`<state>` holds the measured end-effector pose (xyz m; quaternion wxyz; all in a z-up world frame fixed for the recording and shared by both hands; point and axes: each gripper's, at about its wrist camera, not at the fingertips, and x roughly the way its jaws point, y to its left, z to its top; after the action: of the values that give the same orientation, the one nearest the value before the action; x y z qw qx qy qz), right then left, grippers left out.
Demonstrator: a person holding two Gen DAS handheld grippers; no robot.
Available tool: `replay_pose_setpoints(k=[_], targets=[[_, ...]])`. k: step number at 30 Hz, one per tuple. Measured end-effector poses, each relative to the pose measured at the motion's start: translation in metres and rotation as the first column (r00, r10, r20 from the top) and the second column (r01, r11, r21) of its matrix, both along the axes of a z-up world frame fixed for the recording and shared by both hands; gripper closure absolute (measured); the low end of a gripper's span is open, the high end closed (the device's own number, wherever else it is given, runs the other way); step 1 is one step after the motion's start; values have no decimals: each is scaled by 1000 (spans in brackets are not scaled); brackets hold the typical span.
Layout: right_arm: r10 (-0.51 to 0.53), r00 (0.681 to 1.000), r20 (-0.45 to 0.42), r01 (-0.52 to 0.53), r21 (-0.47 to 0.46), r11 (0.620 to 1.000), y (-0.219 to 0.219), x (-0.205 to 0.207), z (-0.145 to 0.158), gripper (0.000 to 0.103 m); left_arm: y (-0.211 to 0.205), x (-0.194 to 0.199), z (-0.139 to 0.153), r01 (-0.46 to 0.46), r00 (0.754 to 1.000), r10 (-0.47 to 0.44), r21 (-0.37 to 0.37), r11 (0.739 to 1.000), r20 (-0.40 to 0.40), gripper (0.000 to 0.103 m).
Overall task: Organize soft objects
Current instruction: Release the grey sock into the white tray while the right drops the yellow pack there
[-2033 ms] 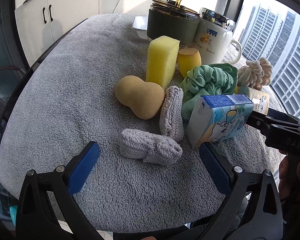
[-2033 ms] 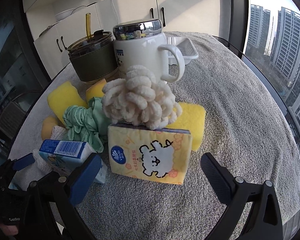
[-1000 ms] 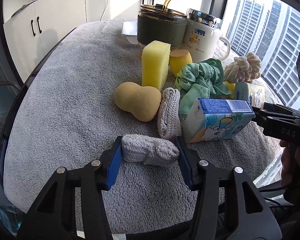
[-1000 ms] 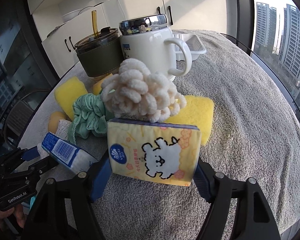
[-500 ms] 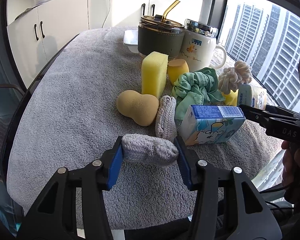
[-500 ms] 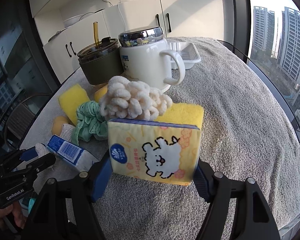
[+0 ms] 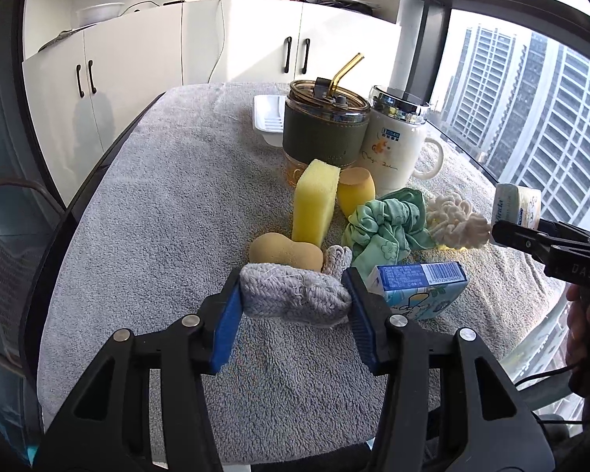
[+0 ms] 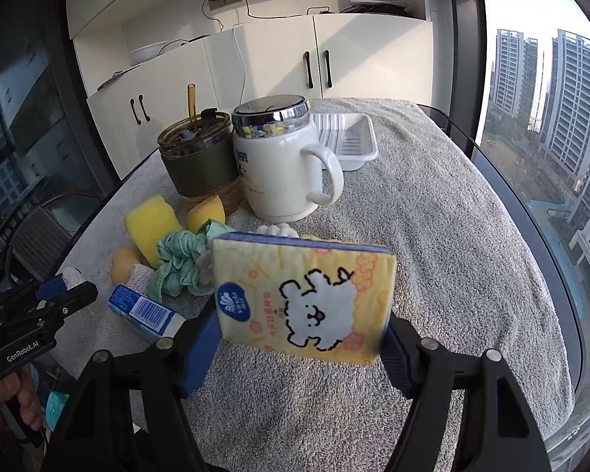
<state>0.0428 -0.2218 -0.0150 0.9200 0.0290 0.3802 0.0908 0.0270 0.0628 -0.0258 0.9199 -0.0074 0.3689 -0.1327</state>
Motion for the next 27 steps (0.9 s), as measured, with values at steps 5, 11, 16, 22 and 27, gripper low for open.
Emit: replay_pose_setpoints(k=[5, 11, 16, 22, 27], targets=[[1, 1000, 26, -1, -11, 1000, -20, 14, 21, 29, 14, 20, 21, -1, 999, 1, -6, 1000, 38, 56], [14, 997, 76, -12, -27, 1000, -44, 46, 53, 29, 33, 65, 51, -4, 996, 3, 17, 1000, 92, 56], [36, 994, 101, -30, -54, 998, -59, 98, 75, 29, 40, 124, 77, 2, 989, -8, 44, 999, 146, 55], [106, 994, 23, -103, -112, 988, -54, 188, 76, 29, 17, 216, 87, 78, 987, -98, 159, 984, 125, 55], [149, 984, -97, -159, -110, 981, -50, 258, 50, 29, -7, 295, 77, 181, 983, -186, 185, 966, 9, 55]])
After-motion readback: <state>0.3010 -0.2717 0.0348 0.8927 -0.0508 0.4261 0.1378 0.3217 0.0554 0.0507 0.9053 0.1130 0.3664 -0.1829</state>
